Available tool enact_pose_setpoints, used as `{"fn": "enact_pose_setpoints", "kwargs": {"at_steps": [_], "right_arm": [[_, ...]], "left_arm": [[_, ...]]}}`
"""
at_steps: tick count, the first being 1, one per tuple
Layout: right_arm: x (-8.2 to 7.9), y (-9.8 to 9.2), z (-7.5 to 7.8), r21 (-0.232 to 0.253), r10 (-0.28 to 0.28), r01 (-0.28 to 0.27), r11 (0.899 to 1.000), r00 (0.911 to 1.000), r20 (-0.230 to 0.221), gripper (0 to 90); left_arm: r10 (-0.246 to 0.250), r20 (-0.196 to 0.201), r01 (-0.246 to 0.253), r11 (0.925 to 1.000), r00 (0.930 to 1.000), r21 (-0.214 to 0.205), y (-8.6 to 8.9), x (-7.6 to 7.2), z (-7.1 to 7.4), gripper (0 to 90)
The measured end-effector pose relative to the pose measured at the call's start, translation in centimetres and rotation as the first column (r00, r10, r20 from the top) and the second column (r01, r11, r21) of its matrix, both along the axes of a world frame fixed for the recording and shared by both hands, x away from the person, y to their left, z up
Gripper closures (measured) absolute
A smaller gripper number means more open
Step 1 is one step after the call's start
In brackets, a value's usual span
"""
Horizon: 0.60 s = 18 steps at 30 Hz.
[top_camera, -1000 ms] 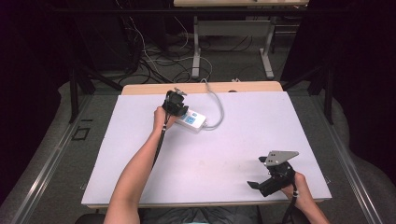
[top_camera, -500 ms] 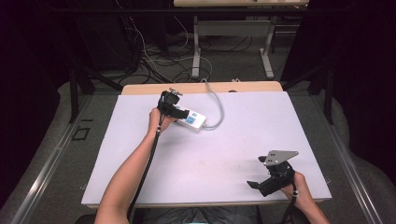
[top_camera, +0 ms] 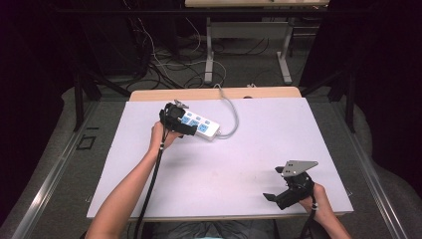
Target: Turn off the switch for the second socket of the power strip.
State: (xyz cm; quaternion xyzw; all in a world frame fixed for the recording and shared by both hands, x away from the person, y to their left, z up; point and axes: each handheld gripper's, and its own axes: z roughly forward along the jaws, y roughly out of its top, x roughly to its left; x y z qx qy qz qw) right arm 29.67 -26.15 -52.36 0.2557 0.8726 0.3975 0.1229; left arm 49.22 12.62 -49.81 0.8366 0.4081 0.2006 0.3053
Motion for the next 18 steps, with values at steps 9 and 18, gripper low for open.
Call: {"fn": "enact_pose_setpoints", "kwargs": {"at_steps": [9,18], "right_arm": [[0.0,0.0,0.0,0.000,-0.004,0.004,1.000,1.0000,0.002,0.1],[0.0,0.0,0.0,0.000,-0.003,0.003,1.000,1.0000,-0.003,0.1]], "left_arm": [[-0.017,0.003,0.017,0.9998,0.9998,0.002,1.0,-2.7,-0.2,0.1],[-0.026,0.009,0.026,0.9995,0.9996,0.017,1.7,-4.7,-0.4,0.0]]}}
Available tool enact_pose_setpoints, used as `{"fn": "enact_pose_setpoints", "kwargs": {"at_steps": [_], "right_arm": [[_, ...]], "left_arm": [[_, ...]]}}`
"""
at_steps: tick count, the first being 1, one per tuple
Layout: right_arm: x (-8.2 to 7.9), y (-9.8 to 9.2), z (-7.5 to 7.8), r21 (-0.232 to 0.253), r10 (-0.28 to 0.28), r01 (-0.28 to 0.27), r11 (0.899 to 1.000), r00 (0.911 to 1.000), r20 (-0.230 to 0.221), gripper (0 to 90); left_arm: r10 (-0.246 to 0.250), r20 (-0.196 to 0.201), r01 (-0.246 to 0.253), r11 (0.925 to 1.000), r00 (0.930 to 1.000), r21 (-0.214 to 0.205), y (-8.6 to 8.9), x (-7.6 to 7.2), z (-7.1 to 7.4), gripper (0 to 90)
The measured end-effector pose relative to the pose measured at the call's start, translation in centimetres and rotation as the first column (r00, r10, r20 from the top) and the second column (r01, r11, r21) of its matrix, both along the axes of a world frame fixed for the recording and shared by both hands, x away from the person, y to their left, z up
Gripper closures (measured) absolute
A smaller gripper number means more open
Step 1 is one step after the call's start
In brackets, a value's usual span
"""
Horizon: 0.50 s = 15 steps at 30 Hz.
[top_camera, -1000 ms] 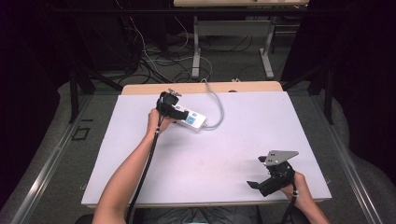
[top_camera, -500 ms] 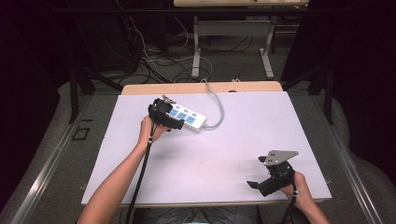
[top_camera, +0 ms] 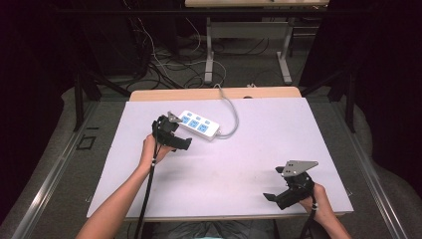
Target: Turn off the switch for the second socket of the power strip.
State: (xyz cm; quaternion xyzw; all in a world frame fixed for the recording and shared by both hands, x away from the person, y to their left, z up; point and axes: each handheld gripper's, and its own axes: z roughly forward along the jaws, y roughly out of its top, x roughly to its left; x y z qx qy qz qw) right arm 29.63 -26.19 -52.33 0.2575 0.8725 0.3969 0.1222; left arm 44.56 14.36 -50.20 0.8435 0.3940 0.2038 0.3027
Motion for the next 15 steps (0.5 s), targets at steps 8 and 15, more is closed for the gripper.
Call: {"fn": "enact_pose_setpoints", "kwargs": {"at_steps": [8,15], "right_arm": [[-0.1,0.0,0.0,0.002,-0.005,0.005,1.000,1.0000,-0.007,0.1],[-0.2,0.0,0.0,0.001,-0.004,0.004,1.000,1.0000,-0.006,0.1]], "left_arm": [[-0.016,0.010,0.016,0.9999,0.9998,0.006,0.8,-1.9,-0.2,0.0],[-0.017,0.018,0.017,0.9998,0.9997,-0.003,1.5,-3.7,-0.2,0.0]]}}
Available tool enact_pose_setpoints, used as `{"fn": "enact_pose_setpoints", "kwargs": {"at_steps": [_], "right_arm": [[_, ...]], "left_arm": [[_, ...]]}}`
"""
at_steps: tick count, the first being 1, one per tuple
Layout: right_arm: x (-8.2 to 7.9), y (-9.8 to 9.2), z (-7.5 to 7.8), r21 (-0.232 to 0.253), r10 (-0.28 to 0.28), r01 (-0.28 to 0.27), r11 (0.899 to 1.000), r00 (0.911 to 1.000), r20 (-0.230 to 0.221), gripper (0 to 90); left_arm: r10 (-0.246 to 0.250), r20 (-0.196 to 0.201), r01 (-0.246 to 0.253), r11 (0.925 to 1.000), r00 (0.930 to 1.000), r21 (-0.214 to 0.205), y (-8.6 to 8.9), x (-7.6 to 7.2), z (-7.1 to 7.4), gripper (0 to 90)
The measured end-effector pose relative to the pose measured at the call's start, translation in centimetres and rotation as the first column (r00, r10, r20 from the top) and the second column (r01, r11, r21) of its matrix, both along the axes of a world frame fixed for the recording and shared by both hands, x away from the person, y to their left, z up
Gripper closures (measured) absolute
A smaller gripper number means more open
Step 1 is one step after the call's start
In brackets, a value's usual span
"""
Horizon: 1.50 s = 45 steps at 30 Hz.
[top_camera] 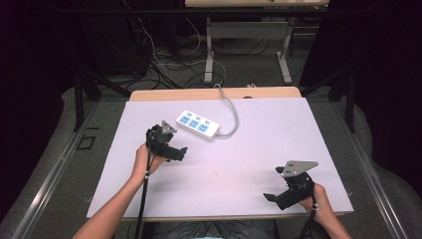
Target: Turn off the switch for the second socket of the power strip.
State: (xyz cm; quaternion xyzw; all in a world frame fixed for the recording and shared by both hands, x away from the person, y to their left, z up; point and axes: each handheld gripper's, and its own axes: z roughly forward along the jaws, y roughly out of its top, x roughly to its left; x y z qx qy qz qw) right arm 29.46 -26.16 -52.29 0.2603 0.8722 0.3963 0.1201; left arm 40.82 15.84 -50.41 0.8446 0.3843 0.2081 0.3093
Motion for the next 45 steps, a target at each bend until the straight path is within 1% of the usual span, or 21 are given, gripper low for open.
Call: {"fn": "enact_pose_setpoints", "kwargs": {"at_steps": [1,2,4,5,6,7,9,11,15,18,19,23,24,25,27,29,30,32,36,41,45], "right_arm": [[0.0,0.0,0.0,0.000,0.000,0.000,1.000,1.0000,0.000,0.1],[0.1,0.0,0.0,-0.002,0.005,-0.005,1.000,1.0000,0.007,0.1],[0.1,0.0,0.0,-0.003,0.008,-0.008,1.000,0.9999,0.009,0.1],[0.0,0.0,0.0,0.002,0.001,-0.001,1.000,1.0000,-0.001,0.1],[0.1,0.0,0.0,-0.002,0.004,-0.004,1.000,1.0000,0.005,0.1],[0.1,0.0,0.0,-0.002,0.002,-0.002,1.000,1.0000,0.005,0.1],[0.1,0.0,0.0,0.000,0.000,0.000,1.000,1.0000,0.004,0.1],[0.0,0.0,0.0,-0.001,-0.004,0.004,1.000,1.0000,0.000,0.1],[0.0,0.0,0.0,-0.002,-0.001,0.001,1.000,1.0000,0.003,0.1],[0.1,0.0,0.0,-0.002,-0.002,0.002,1.000,1.0000,0.006,0.1],[0.0,0.0,0.0,-0.002,-0.006,0.006,1.000,1.0000,0.000,0.1],[0.1,0.0,0.0,-0.003,0.001,-0.001,1.000,1.0000,0.008,0.1],[0.0,0.0,0.0,-0.001,-0.005,0.005,1.000,1.0000,0.001,0.1],[0.1,0.0,0.0,-0.005,0.002,-0.002,1.000,1.0000,0.009,0.1],[0.0,0.0,0.0,-0.002,-0.005,0.005,1.000,1.0000,-0.001,0.1],[0.0,0.0,0.0,-0.006,-0.003,0.003,1.000,1.0000,0.002,0.1],[0.1,0.0,0.0,-0.013,0.001,-0.001,1.000,1.0000,-0.003,0.1],[0.1,0.0,0.0,-0.014,0.005,-0.005,1.000,1.0000,0.001,0.1],[0.0,0.0,0.0,-0.002,-0.006,0.006,1.000,1.0000,-0.002,0.1],[0.0,0.0,-0.1,-0.004,-0.005,0.005,1.000,1.0000,-0.001,0.1],[0.0,0.0,0.0,-0.014,0.000,0.000,1.000,1.0000,-0.008,0.1]], "left_arm": [[-0.010,-0.009,0.010,0.9999,0.9999,0.009,0.2,-0.2,0.1,0.1],[-0.008,0.003,0.008,0.9999,1.0000,0.006,0.2,-0.4,0.0,0.0],[-0.011,-0.011,0.011,0.9999,0.9999,0.008,0.5,-0.8,0.1,0.0],[-0.012,-0.003,0.012,0.9998,0.9999,0.013,0.6,-1.0,0.2,0.0],[-0.008,0.004,0.008,1.0000,1.0000,0.003,0.7,-1.3,0.1,0.0],[-0.008,-0.002,0.008,0.9999,1.0000,0.006,0.9,-1.6,0.2,0.0],[-0.013,0.020,0.013,0.9999,0.9997,0.008,1.2,-2.1,0.3,0.0],[-0.010,0.019,0.010,1.0000,0.9998,-0.002,1.4,-2.9,0.3,0.1],[-0.017,0.038,0.017,0.9999,0.9991,0.001,1.9,-4.4,0.6,0.0],[-0.013,0.050,0.014,0.9998,0.9987,-0.017,2.3,-5.5,0.5,0.0],[-0.015,0.051,0.016,0.9998,0.9986,-0.009,2.4,-5.9,0.4,0.0],[-0.011,0.061,0.013,0.9997,0.9981,-0.022,3.1,-7.4,0.2,0.0],[-0.010,0.066,0.012,0.9996,0.9978,-0.024,3.2,-7.7,0.2,0.0],[-0.009,0.068,0.011,0.9996,0.9976,-0.025,3.4,-8.1,0.2,0.0],[-0.005,0.069,0.007,0.9991,0.9976,-0.041,3.6,-8.7,0.0,0.0],[-0.002,0.074,0.006,0.9986,0.9973,-0.052,3.8,-9.2,0.0,0.0],[-0.006,0.076,0.009,0.9991,0.9971,-0.041,3.9,-9.4,0.0,0.0],[-0.005,0.081,0.009,0.9988,0.9967,-0.048,4.1,-9.8,-0.2,0.0],[-0.011,0.079,0.015,0.9987,0.9968,-0.048,4.3,-10.6,-0.6,0.0],[-0.022,0.083,0.025,0.9993,0.9963,-0.028,4.4,-11.8,-1.1,0.0],[-0.016,0.089,0.020,0.9989,0.9959,-0.043,4.9,-12.6,-1.3,0.0]]}}
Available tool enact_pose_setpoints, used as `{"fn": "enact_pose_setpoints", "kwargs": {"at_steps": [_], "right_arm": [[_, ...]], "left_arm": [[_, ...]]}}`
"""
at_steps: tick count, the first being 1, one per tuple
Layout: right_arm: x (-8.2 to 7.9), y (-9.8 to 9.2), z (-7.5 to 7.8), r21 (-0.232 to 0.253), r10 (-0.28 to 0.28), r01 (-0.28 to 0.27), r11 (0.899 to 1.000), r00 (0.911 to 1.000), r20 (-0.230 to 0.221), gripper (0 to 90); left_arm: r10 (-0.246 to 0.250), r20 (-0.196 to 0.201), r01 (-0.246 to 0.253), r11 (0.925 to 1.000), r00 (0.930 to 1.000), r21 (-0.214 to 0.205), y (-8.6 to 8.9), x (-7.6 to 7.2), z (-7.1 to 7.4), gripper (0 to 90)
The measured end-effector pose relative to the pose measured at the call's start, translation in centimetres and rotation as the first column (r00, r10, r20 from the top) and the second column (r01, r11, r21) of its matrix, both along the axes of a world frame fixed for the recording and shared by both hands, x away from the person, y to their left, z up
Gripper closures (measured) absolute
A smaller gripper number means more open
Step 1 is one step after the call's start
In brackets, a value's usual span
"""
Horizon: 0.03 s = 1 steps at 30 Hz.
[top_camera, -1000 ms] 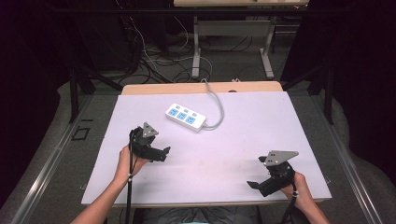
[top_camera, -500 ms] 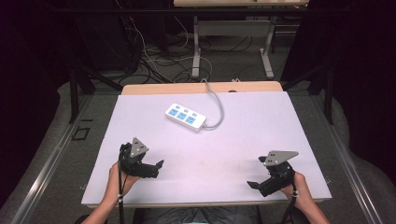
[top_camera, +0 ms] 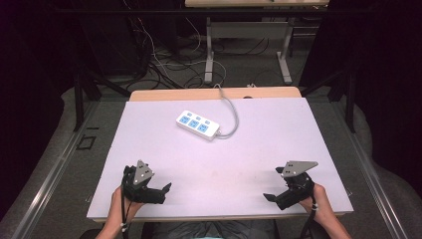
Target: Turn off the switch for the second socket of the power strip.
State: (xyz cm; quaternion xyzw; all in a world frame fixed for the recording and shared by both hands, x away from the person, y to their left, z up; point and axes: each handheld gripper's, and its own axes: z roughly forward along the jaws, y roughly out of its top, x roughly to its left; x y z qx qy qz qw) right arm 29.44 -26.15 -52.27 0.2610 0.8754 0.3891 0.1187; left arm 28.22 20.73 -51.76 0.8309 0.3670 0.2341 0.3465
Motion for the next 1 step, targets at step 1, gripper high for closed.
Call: {"fn": "enact_pose_setpoints", "kwargs": {"at_steps": [1], "right_arm": [[-0.03,0.00,0.03,-0.004,-0.001,0.001,1.000,1.0000,-0.001,0.1]], "left_arm": [[0.000,-0.002,0.000,1.0000,1.0000,-0.002,0.16,-0.14,-0.02,0.1]]}}
